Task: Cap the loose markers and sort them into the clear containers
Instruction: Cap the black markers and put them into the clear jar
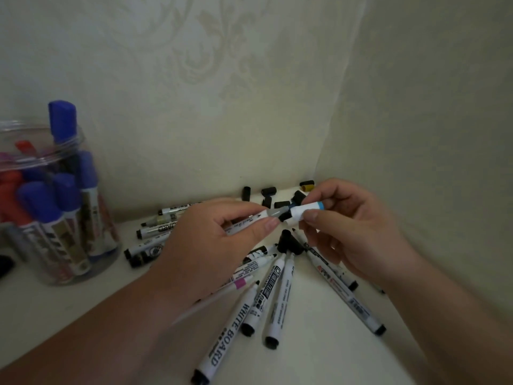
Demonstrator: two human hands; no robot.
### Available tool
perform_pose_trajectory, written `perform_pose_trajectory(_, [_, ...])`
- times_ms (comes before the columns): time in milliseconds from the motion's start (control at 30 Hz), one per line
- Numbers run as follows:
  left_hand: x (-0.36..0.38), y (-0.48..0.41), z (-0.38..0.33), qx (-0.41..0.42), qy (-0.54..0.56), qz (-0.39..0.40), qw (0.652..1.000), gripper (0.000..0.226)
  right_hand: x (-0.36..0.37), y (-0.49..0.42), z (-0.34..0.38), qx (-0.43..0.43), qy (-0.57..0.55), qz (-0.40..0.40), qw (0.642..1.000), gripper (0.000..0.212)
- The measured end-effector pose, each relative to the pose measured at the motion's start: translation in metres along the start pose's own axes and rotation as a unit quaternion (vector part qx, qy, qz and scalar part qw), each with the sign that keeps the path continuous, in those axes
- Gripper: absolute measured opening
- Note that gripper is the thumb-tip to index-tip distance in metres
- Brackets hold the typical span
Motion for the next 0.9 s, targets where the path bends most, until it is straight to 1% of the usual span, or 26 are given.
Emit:
perform_pose_trajectory(133, [-0.001,0.001,0.001,0.003,-0.007,0.013,1.0,0.016,-0.007,-0.002,0.0,-0.006,-0.04,-0.019,0.999,0.012])
perform_pose_trajectory(200, [0.0,0.001,0.001,0.015,-0.016,0.02,1.0,0.015,-0.008,-0.003,-0.001,-0.01,-0.031,-0.002,0.999,0.008])
perform_pose_trajectory(300, [0.001,0.001,0.001,0.037,-0.044,0.032,0.998,0.013,-0.004,-0.002,-0.004,-0.014,0.032,0.033,0.999,0.019])
perform_pose_trajectory(400, [0.002,0.0,0.002,0.051,-0.07,0.064,0.994,0.018,-0.001,0.002,-0.003,-0.015,0.109,0.039,0.993,0.011])
perform_pose_trajectory(467, [0.002,0.0,0.004,0.053,-0.081,0.089,0.991,0.02,-0.001,0.004,-0.001,-0.01,0.156,0.043,0.987,0.01])
perform_pose_trajectory(567, [0.002,0.001,0.007,0.062,-0.104,0.117,0.986,0.024,-0.001,0.006,0.004,0.0,0.213,0.046,0.976,0.016])
perform_pose_trajectory(667, [0.002,0.002,0.006,0.078,-0.114,0.123,0.983,0.029,-0.001,0.007,0.005,0.006,0.213,0.052,0.976,0.02])
perform_pose_trajectory(833, [-0.001,0.003,0.004,0.088,-0.095,0.117,0.985,0.024,0.004,0.005,0.003,0.002,0.175,0.054,0.983,0.017])
perform_pose_trajectory(900, [-0.001,0.003,0.004,0.089,-0.094,0.118,0.985,0.027,0.007,0.005,0.002,0.002,0.17,0.058,0.984,0.018])
Point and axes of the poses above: each hand's wrist, its own y-axis away from the middle knuckle, its own x-axis out of the palm, z = x × y, the point moved 3 cm from there along -y, towards the middle knuckle, and after that the axes turned 12 degrees about x, right-handed, at the moved point
